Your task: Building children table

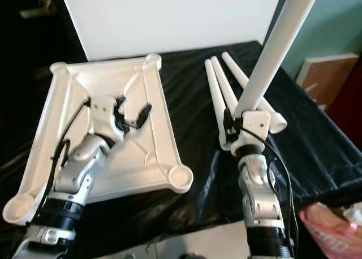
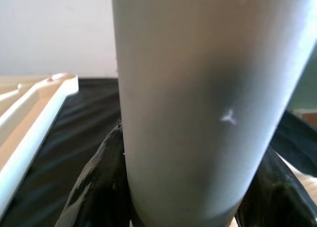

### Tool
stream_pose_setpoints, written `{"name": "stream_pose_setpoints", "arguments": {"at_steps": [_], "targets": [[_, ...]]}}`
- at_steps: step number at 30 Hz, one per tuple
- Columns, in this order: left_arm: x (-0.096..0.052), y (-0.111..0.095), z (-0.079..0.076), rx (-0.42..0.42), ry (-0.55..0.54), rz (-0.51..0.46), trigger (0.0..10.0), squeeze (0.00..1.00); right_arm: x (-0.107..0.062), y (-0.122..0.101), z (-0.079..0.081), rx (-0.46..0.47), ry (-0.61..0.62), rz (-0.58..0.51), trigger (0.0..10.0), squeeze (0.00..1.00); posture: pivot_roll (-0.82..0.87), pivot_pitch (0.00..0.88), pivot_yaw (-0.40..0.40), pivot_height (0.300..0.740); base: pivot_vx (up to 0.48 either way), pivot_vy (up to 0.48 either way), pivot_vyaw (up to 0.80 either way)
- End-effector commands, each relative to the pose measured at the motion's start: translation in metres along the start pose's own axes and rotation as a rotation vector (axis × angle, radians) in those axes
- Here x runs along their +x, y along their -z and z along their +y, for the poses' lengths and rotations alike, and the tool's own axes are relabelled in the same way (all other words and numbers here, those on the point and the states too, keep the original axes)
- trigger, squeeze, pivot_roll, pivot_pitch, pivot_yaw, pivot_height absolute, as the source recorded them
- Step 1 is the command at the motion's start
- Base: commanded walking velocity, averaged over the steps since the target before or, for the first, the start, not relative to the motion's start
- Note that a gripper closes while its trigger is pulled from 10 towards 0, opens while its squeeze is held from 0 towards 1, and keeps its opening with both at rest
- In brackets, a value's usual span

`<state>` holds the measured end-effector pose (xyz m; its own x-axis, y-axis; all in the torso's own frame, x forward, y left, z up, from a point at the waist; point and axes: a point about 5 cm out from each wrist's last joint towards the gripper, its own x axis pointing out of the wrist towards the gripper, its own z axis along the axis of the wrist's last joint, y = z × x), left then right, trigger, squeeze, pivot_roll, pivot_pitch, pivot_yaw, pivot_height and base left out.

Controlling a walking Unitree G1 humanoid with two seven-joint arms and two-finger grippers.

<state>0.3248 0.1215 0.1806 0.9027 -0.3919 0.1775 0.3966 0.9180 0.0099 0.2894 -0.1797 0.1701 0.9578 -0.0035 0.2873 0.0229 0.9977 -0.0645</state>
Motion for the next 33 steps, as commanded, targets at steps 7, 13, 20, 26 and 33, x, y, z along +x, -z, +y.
{"name": "stream_pose_setpoints", "arguments": {"at_steps": [7,13,20,26,33], "targets": [[-0.0029,0.0031,0.0073,-0.039,-0.075,0.02,10.0,0.0,-0.0002,0.0002,0.0041,-0.003,-0.016,-0.02,10.0,0.0,0.02,0.015,-0.014,0.74,0.0,0.0,0.0],[-0.0033,0.0032,0.007,-0.042,-0.072,0.024,10.0,0.0,-0.0004,0.0006,0.0044,-0.005,-0.019,-0.022,10.0,0.0,0.02,0.018,-0.015,0.74,0.0,0.205,0.0],[-0.0036,0.0029,0.0076,-0.051,-0.076,0.029,10.0,0.0,-0.0003,0.0025,0.0045,-0.01,-0.022,-0.022,10.0,0.0,0.02,0.018,-0.015,0.74,0.0,0.382,0.0],[-0.0035,0.0025,0.0072,-0.05,-0.075,0.031,10.0,0.0,-0.0001,0.0029,0.0049,-0.011,-0.024,-0.024,10.0,0.0,0.02,0.016,-0.015,0.74,0.0,0.412,0.0],[-0.0038,0.0016,0.0003,0.0,-0.031,0.029,10.0,0.0,-0.0007,0.0048,0.0047,-0.015,-0.024,-0.022,10.0,0.0,0.02,0.016,-0.014,0.74,0.0,0.236,0.0]]}}
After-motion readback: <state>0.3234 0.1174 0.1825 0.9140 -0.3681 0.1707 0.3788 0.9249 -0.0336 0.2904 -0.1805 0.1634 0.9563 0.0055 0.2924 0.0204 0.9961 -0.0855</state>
